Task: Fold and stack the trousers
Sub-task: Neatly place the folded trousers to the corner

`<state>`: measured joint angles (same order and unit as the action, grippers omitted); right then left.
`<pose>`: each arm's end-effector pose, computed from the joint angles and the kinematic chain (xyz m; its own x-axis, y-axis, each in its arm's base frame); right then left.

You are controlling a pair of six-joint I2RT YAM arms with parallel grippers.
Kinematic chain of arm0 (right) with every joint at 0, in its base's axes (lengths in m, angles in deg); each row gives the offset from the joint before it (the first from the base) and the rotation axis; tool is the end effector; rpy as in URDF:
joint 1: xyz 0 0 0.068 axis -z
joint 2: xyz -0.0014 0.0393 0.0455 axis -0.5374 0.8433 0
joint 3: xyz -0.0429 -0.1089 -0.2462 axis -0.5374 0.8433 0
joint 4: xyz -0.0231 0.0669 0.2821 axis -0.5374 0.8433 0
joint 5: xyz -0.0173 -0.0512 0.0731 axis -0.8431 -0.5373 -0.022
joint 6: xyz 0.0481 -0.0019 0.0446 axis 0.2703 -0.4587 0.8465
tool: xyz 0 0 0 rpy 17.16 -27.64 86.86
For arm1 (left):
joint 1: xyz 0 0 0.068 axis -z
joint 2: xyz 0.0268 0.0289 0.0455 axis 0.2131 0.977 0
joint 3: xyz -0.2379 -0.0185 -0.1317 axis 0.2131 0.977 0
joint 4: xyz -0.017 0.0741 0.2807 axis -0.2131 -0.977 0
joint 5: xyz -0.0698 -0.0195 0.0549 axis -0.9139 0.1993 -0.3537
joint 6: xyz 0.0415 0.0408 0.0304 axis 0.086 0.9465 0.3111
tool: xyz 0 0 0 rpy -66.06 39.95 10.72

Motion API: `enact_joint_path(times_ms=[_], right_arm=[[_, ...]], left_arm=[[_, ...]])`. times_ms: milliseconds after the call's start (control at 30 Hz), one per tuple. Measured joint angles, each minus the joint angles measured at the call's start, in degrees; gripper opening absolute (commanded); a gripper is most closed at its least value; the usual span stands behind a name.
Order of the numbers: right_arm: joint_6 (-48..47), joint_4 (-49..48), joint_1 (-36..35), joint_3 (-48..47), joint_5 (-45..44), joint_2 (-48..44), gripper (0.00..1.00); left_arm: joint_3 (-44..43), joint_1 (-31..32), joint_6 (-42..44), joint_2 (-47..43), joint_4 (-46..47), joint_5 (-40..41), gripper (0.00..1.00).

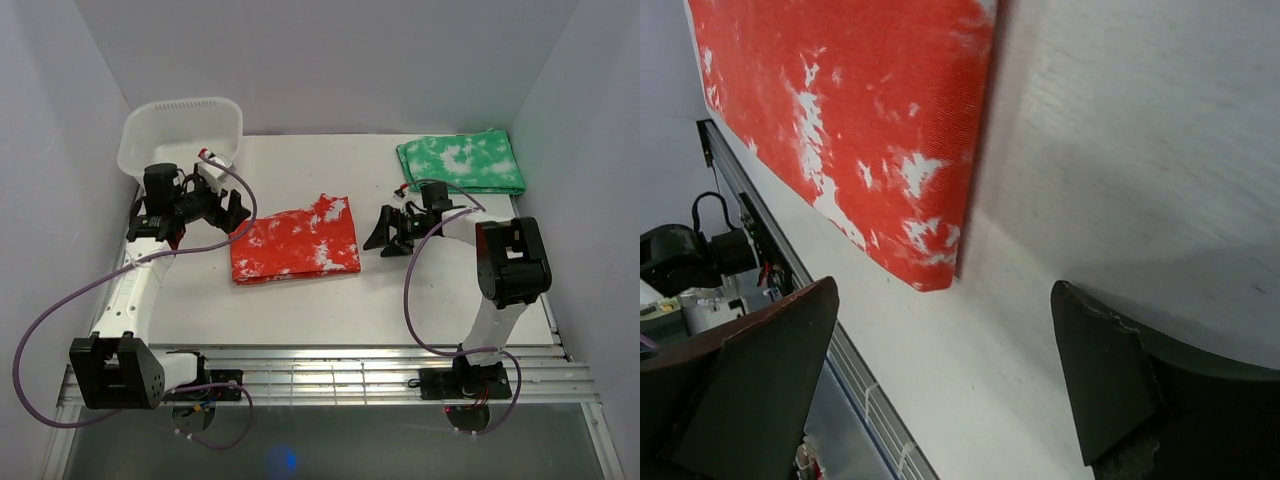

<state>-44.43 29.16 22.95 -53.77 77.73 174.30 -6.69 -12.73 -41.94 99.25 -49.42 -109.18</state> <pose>0.3705 0.0999 0.1166 -0.9316 0.0126 -0.3632 -0.2704 0.6437 0.7159 0.3066 -0.0299 0.3206 -0.2787 0.2959 -0.9137 0.6856 0.7275 0.0265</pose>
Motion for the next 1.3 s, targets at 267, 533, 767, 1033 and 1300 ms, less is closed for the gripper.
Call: enact_joint_path(times_ms=[267,533,767,1033,1300], right_arm=[[3.93,-5.35,-7.69,-1.46,4.76,6.01,0.64],[7.74,-5.51,-7.45,-2.82,4.79,8.09,0.08],[14.05,-9.75,-7.45,-2.47,6.82,0.28,0.08],[18.36,-12.59,-7.58,-0.31,8.61,-2.80,0.08],[17.90,-11.87,-5.09,0.98,8.61,-2.84,0.08]], left_arm=[[6.64,15.65,5.95,-1.38,2.99,8.26,0.88],[14.71,37.55,10.75,0.59,8.76,17.07,0.86],[19.61,47.74,14.05,8.37,20.90,23.32,0.89],[21.31,49.31,17.09,16.87,31.82,31.12,0.79],[27.54,49.77,19.32,12.33,38.07,33.46,0.82]])
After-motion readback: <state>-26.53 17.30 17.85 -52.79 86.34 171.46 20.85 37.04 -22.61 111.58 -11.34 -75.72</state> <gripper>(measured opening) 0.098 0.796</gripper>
